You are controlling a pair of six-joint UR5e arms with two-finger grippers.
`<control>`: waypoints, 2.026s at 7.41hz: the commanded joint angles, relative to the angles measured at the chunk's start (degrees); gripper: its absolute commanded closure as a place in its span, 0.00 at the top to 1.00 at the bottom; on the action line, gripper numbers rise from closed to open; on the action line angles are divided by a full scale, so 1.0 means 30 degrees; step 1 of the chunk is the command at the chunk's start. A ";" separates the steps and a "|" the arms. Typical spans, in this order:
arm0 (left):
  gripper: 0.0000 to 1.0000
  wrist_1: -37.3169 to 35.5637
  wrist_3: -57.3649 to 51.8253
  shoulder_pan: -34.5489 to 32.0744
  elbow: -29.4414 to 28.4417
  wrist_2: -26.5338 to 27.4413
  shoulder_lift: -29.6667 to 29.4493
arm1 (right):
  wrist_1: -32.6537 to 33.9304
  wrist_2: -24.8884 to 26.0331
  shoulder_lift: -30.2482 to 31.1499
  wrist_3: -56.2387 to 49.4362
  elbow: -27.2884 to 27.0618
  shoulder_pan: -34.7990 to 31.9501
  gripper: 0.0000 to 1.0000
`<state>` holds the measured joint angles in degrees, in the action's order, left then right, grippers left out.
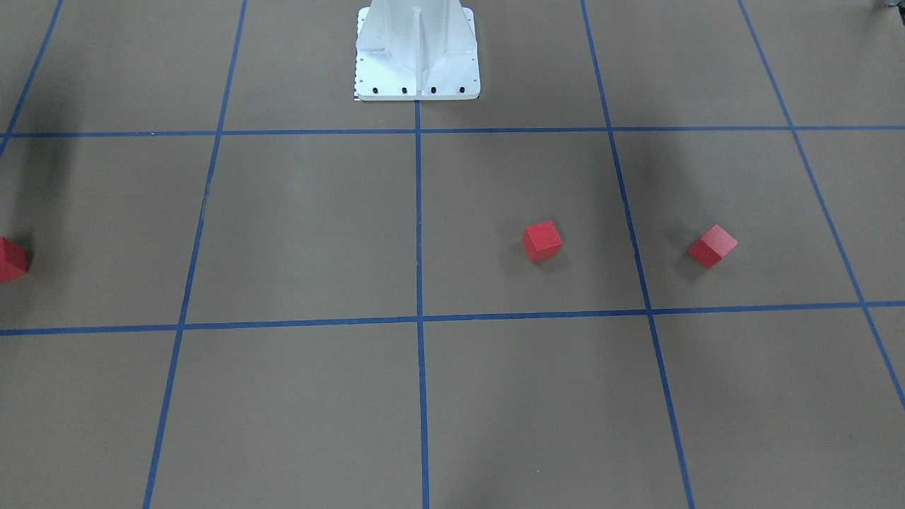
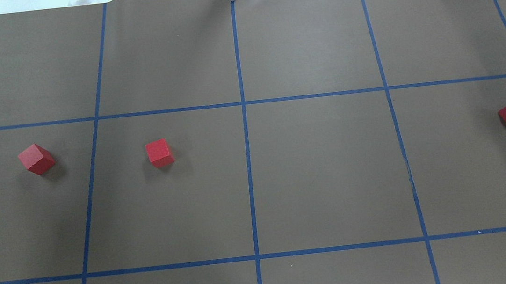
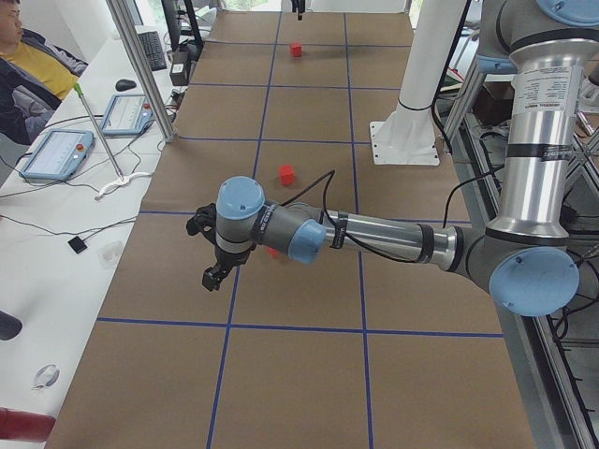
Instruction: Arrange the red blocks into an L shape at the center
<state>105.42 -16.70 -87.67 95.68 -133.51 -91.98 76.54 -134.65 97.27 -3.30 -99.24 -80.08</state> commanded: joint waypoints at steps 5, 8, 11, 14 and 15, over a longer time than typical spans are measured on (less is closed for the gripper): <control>1.00 0.0543 0.0000 0.0103 -0.0047 0.0000 -0.0014 | -0.6380 0.0876 -0.1866 0.5517 0.5044 0.3574 0.99; 1.00 0.0573 0.0000 0.0103 -0.0047 0.0000 -0.0014 | -0.6410 0.1668 -0.1664 0.5436 0.5483 0.3930 0.99; 1.00 0.0602 -0.0029 0.0103 -0.0047 0.0000 -0.0014 | -0.6644 0.1932 -0.1662 0.5465 0.5454 0.4105 0.51; 1.00 0.0602 -0.0029 0.0103 -0.0047 0.0000 0.0015 | -0.6616 0.1932 -0.1808 0.5524 0.5162 0.4165 0.00; 1.00 0.0602 -0.0029 0.0103 -0.0047 0.0000 0.0015 | -0.6383 0.1816 -0.1925 0.5582 0.4233 0.4165 0.00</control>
<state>107.23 -16.79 -87.36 95.54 -133.51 -91.97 56.81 -128.92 91.89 13.30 -84.21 -67.60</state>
